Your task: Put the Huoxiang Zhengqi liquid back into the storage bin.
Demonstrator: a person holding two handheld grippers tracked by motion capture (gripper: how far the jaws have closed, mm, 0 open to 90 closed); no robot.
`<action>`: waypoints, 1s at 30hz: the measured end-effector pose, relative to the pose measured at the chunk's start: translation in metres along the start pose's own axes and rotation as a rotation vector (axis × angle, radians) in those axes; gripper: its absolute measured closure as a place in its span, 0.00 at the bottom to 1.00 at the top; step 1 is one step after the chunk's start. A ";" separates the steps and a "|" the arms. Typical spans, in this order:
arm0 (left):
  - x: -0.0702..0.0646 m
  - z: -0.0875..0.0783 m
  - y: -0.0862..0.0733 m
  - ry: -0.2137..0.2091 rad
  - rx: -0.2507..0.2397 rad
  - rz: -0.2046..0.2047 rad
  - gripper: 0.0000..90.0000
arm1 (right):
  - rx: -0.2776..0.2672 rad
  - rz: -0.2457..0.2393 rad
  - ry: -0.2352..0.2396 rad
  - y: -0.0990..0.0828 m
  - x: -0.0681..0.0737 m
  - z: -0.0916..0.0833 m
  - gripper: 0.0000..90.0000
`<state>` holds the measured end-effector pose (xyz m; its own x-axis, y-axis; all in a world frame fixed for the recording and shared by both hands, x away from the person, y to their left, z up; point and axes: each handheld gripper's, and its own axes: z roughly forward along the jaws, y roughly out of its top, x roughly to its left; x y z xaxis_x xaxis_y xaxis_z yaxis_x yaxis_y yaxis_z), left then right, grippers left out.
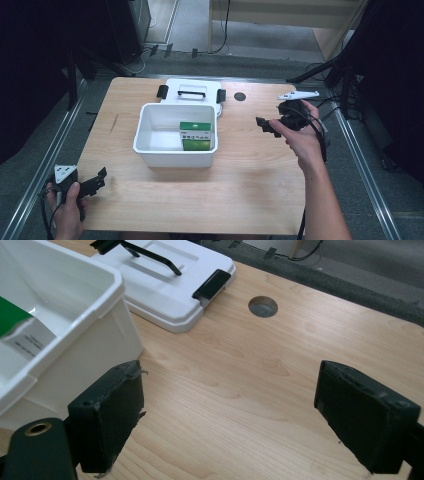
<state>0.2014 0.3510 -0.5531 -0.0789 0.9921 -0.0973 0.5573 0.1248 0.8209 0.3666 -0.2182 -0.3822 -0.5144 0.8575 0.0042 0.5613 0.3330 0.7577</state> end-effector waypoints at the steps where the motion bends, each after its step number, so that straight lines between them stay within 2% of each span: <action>1: 0.000 0.000 0.000 0.000 0.001 -0.001 0.05 | 0.000 -0.001 -0.007 -0.003 -0.001 0.000 0.09; 5: 0.000 0.000 0.000 0.001 0.000 0.003 0.05 | -0.012 0.007 -0.022 -0.016 -0.004 0.000 0.04; 6: 0.000 0.000 0.000 0.001 -0.001 0.003 0.05 | -0.039 0.019 -0.050 -0.026 -0.006 -0.001 0.03; 7: 0.000 0.000 0.000 0.001 0.000 0.004 0.05 | -0.039 0.019 -0.050 -0.026 -0.006 -0.001 0.03; 8: 0.000 0.000 0.000 0.001 0.000 0.004 0.05 | -0.064 0.039 -0.072 -0.035 -0.008 -0.003 0.00; 13: 0.000 0.000 0.000 0.001 -0.002 0.002 0.05 | -0.108 0.073 -0.072 -0.054 -0.014 -0.007 0.00; 15: 0.000 0.000 0.000 0.002 -0.001 0.004 0.05 | -0.132 0.087 -0.095 -0.067 -0.019 -0.010 0.00; 17: 0.000 0.000 0.000 0.002 -0.002 0.002 0.05 | -0.138 0.093 -0.099 -0.070 -0.020 -0.011 0.00; 21: 0.000 0.000 0.000 0.004 -0.003 0.004 0.05 | -0.181 0.123 -0.129 -0.089 -0.027 -0.018 0.00; 23: 0.000 0.000 0.000 0.004 -0.002 0.004 0.05 | -0.184 0.128 -0.133 -0.092 -0.027 -0.019 0.00; 26: 0.000 -0.001 0.000 0.003 -0.001 0.006 0.05 | -0.187 0.143 -0.152 -0.110 -0.031 -0.020 0.00; 30: 0.000 -0.001 0.000 0.003 -0.002 0.005 0.05 | -0.187 0.153 -0.146 -0.122 -0.033 -0.021 0.00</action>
<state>0.2006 0.3508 -0.5528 -0.0784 0.9927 -0.0915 0.5561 0.1197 0.8224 0.3018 -0.2954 -0.4612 -0.3264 0.9442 0.0438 0.4892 0.1291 0.8626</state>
